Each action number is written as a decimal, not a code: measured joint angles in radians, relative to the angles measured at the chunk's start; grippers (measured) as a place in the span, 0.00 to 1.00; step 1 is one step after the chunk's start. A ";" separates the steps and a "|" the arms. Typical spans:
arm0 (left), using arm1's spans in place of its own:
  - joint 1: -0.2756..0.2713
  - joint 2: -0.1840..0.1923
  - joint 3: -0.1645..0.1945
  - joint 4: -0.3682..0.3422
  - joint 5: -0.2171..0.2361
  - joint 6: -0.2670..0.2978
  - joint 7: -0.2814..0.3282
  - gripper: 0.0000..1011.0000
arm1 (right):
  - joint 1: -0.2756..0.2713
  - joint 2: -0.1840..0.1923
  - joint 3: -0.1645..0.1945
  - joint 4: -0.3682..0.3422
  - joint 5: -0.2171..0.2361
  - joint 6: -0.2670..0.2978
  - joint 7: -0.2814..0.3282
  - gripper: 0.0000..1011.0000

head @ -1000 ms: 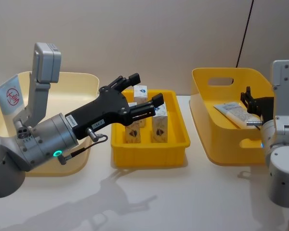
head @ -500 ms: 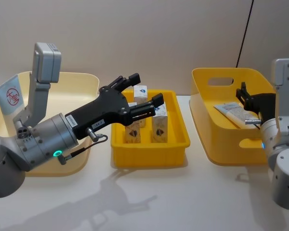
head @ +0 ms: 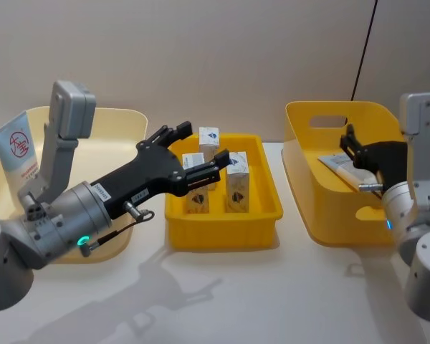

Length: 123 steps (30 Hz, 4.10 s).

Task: Bimanual collaborative sorting of washing and personal care products

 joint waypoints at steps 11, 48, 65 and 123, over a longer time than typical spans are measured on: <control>0.053 0.024 0.005 -0.028 0.086 -0.014 0.142 0.99 | -0.088 0.043 -0.040 -0.035 0.089 -0.091 0.107 0.99; 0.220 0.099 0.020 -0.114 0.357 -0.059 0.594 0.99 | -0.239 0.116 -0.108 -0.095 0.243 -0.249 0.291 0.99; 0.223 0.101 0.020 -0.116 0.364 -0.060 0.605 0.99 | -0.236 0.113 -0.106 -0.100 0.245 -0.240 0.297 0.99; 0.223 0.101 0.020 -0.115 0.364 -0.059 0.605 0.99 | 0.099 -0.079 -0.185 0.130 0.185 0.081 0.212 0.99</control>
